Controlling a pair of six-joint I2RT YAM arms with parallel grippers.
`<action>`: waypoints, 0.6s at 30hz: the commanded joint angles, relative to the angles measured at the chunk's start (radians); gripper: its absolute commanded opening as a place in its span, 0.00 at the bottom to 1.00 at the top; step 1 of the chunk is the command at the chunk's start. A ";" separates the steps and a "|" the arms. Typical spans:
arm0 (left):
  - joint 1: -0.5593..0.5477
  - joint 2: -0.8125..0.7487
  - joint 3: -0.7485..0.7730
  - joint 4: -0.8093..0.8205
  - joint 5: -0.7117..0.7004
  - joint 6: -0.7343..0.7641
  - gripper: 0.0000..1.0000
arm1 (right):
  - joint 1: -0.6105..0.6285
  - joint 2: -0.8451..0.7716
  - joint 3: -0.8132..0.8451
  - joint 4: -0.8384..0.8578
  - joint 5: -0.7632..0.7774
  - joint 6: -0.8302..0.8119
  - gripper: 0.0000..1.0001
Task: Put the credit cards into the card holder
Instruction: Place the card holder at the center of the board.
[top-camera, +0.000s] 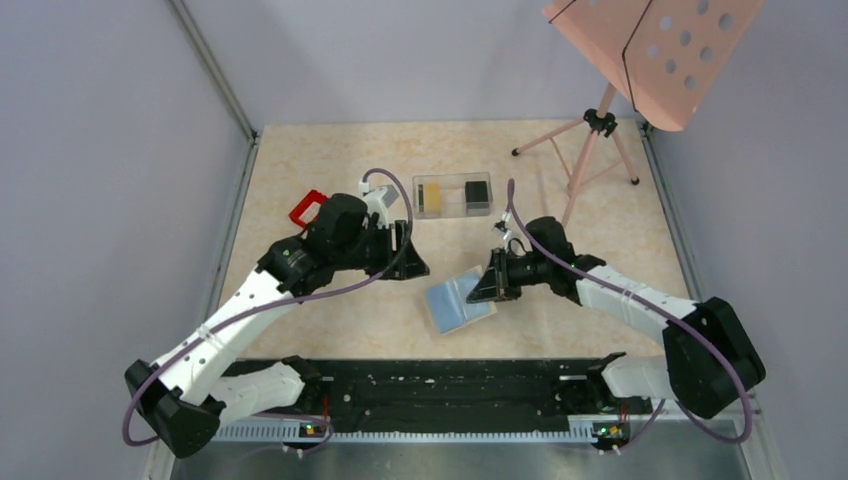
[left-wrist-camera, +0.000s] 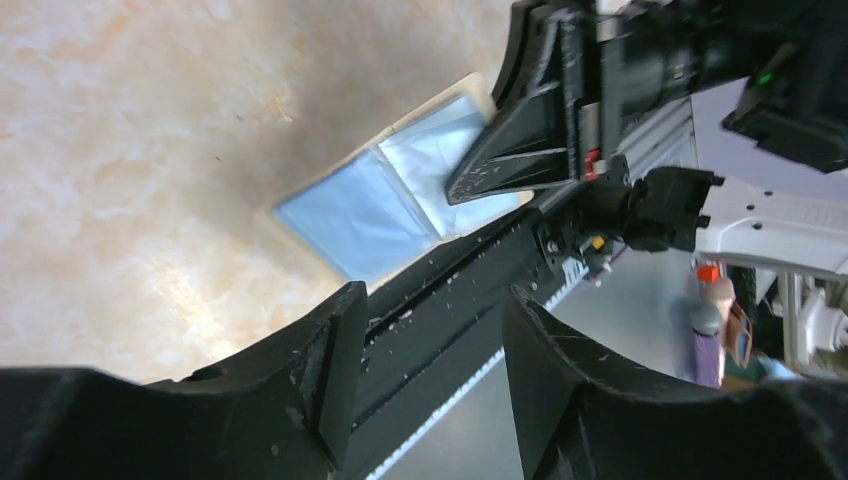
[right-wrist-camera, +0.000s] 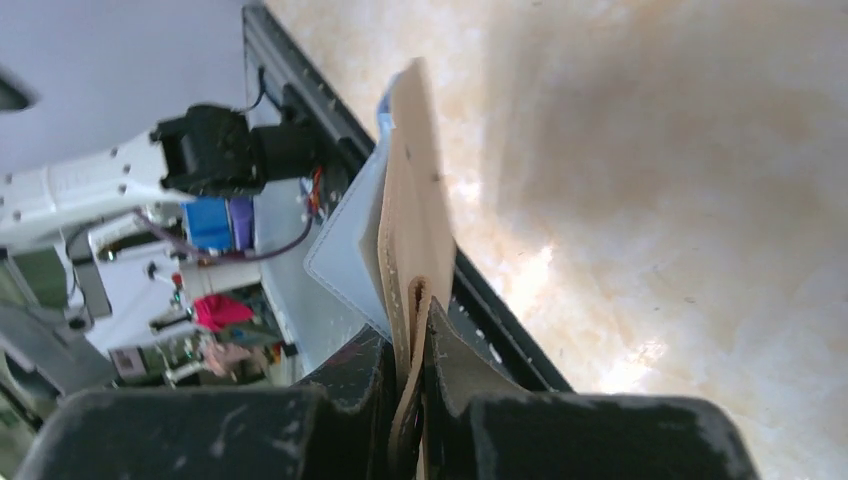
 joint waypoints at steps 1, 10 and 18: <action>0.000 -0.077 -0.002 0.047 -0.139 -0.016 0.57 | -0.009 0.075 -0.043 0.222 0.114 0.153 0.00; 0.000 -0.149 -0.136 0.192 -0.091 -0.115 0.57 | -0.029 0.133 -0.125 0.243 0.255 0.224 0.00; -0.001 -0.176 -0.142 0.141 -0.172 -0.128 0.59 | -0.055 0.039 -0.142 0.041 0.344 0.160 0.61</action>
